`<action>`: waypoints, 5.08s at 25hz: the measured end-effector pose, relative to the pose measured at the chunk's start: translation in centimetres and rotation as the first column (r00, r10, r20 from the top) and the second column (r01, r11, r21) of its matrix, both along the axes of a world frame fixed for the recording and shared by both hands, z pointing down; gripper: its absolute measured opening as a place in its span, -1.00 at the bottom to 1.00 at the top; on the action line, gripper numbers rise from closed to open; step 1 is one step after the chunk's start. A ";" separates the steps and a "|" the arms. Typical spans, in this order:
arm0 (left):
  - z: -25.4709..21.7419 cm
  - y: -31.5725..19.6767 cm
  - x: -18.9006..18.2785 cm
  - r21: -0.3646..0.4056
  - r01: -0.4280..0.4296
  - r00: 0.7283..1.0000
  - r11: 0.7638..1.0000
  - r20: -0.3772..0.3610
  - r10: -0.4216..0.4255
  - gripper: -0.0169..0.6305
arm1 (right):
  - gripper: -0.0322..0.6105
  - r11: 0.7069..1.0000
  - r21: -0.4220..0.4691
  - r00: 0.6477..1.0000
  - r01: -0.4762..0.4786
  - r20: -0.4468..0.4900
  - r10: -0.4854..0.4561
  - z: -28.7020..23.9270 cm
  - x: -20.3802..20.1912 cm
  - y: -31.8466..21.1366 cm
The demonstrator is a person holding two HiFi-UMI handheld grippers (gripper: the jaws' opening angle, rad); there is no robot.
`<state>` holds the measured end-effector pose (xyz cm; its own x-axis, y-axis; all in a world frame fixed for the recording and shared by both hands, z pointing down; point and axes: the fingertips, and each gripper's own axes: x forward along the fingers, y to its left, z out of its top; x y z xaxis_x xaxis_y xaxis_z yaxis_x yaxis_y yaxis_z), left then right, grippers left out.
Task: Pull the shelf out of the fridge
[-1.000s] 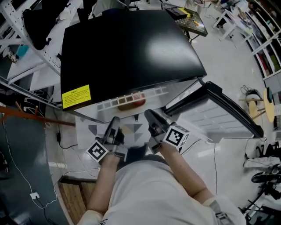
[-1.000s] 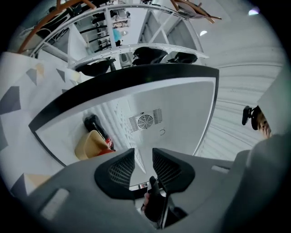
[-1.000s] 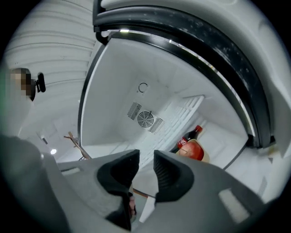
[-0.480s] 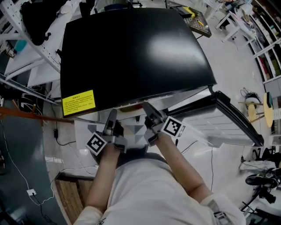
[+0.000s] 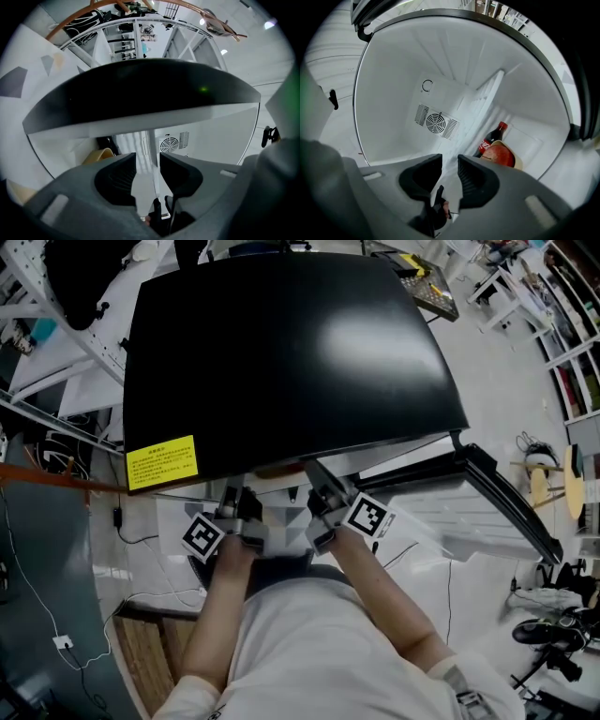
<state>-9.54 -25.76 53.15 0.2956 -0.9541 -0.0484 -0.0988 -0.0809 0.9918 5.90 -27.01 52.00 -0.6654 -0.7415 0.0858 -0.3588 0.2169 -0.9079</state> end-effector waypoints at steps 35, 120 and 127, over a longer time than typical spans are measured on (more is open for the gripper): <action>-0.5 -2.8 -0.2 0.020 0.072 0.995 0.997 -0.066 -0.070 -0.82 | -0.59 0.997 -0.067 0.996 -0.032 0.082 0.037 1.7 -1.6 -6.4; -0.1 6.2 1.7 0.010 0.041 0.995 0.999 -0.087 -0.040 -0.84 | -0.76 0.997 -0.066 0.991 -0.027 0.128 0.036 1.6 0.0 2.5; 0.0 7.1 2.0 0.006 0.040 0.995 0.999 -0.088 -0.039 -0.84 | -0.76 0.997 -0.067 0.991 -0.028 0.128 0.036 1.7 0.3 3.4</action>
<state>-7.57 -18.64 53.13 0.2521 -0.9644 -0.0798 -0.0143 -0.0861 0.9962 6.23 -23.62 53.68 -0.6499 -0.7584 0.0493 -0.2438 0.1466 -0.9587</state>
